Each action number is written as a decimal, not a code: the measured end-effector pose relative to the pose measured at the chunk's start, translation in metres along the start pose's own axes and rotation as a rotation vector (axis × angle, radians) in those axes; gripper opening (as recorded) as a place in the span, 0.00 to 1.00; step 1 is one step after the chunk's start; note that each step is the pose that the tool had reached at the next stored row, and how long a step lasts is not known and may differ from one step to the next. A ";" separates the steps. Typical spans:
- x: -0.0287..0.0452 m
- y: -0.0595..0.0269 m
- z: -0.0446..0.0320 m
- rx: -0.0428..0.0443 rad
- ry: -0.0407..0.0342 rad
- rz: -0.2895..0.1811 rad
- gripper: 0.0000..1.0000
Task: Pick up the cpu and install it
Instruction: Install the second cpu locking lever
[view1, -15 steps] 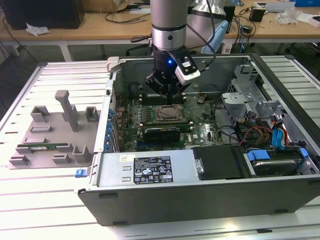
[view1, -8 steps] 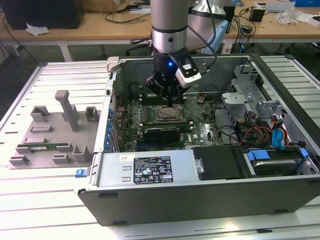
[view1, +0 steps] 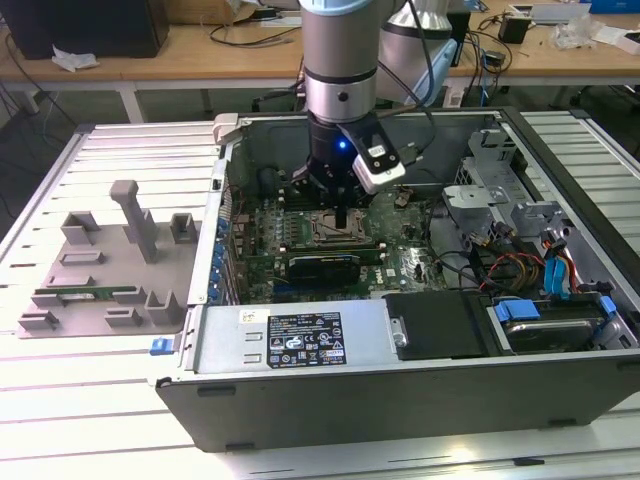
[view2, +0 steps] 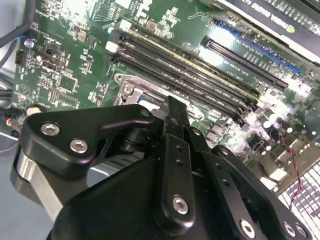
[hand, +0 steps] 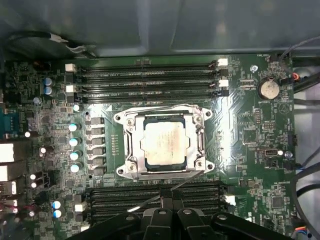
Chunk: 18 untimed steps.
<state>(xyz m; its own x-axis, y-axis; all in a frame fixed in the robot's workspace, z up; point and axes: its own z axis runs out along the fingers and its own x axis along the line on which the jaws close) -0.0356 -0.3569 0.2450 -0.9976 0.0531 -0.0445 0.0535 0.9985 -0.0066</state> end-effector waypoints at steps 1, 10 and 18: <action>0.0003 -0.0011 0.0014 -0.0001 0.0002 -0.001 0.11; 0.0033 -0.0039 0.0057 -0.0009 0.0001 -0.003 0.11; 0.0083 -0.0041 0.0102 -0.0140 0.0008 -0.002 0.11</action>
<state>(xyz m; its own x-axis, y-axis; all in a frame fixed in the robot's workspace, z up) -0.0436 -0.3606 0.2344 -0.9977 0.0512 -0.0437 0.0509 0.9987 0.0073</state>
